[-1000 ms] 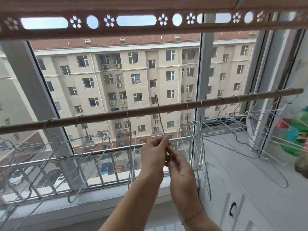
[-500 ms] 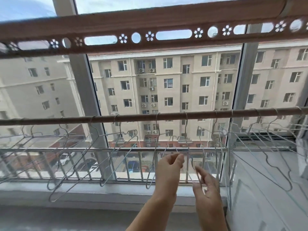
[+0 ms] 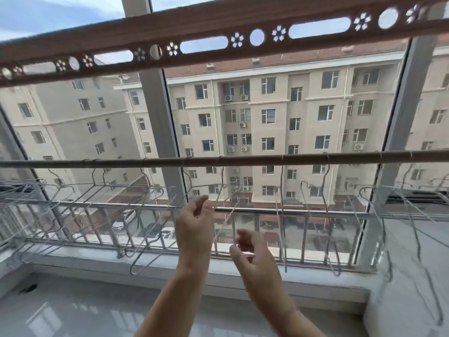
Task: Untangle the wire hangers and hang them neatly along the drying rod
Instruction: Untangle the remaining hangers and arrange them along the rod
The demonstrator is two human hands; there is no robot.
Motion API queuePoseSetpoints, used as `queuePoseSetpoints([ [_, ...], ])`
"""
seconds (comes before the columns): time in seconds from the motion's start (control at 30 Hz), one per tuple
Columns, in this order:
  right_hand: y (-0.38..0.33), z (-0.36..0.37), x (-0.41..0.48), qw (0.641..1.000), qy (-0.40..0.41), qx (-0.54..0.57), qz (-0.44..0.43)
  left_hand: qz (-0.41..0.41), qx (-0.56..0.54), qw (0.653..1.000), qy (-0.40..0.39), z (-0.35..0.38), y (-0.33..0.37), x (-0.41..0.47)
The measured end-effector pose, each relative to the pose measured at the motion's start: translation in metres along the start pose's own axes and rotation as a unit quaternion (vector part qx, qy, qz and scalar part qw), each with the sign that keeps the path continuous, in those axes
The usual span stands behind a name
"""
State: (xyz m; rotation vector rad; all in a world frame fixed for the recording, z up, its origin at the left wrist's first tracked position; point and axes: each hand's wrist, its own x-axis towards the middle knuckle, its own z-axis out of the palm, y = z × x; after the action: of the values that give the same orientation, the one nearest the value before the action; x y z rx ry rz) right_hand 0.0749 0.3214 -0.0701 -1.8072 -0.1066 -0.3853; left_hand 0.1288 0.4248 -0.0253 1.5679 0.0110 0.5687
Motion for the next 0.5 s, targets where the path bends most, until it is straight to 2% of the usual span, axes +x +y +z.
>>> queuePoseSetpoints([
  [0.1,0.003,0.029,0.029,0.998,-0.01,-0.012,0.054,-0.071,0.043,0.994,-0.072,-0.007,-0.015,0.031],
  [0.23,0.003,0.06,0.055,0.996,0.033,-0.007,0.083,-0.17,0.02,0.968,-0.182,-0.003,-0.028,0.065],
  [0.5,0.003,0.078,0.076,0.985,0.162,0.027,0.059,-0.205,-0.07,0.931,-0.294,0.011,-0.031,0.094],
])
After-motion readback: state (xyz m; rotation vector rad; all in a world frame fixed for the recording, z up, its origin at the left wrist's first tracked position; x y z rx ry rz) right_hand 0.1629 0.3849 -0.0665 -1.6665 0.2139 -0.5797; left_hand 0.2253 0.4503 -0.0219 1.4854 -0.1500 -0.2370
